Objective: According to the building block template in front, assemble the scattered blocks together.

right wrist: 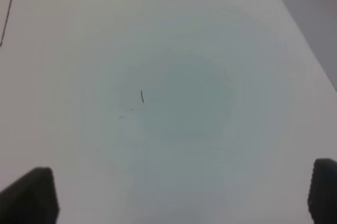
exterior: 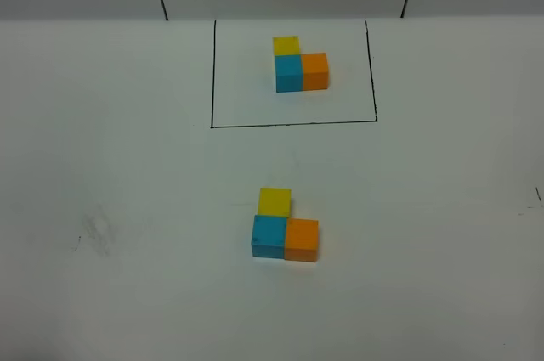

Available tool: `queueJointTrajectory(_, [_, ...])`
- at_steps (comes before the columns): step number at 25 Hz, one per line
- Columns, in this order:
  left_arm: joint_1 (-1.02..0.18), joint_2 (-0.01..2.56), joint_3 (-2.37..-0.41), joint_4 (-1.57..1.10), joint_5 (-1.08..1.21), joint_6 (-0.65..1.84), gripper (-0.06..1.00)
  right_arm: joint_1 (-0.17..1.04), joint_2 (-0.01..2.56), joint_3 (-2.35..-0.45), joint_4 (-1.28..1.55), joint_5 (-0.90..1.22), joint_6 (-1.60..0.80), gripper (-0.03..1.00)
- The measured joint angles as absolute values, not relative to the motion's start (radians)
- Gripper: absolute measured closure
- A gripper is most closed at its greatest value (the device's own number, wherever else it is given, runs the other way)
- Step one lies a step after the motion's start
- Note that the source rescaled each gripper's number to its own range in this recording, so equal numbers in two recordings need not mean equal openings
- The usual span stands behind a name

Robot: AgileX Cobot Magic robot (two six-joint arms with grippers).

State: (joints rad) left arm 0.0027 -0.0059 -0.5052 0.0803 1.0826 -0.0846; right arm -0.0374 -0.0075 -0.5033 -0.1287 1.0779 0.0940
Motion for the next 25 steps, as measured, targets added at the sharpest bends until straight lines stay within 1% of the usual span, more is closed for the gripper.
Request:
queueJointTrajectory(3, [0.003, -0.006, -0.505, 0.08, 1.083, -0.085, 0.35, -0.037, -0.007, -0.503, -0.122, 1.077, 0.092, 0.12])
queueJointTrajectory(14, [0.003, -0.006, -0.505, 0.08, 1.083, -0.085, 0.35, -0.037, -0.007, -0.503, -0.116, 1.076, 0.091, 0.49])
queueJointTrajectory(25, [0.003, -0.006, -0.505, 0.08, 1.083, -0.085, 0.35, -0.037, -0.007, -0.503, -0.116, 1.075, 0.091, 0.83])
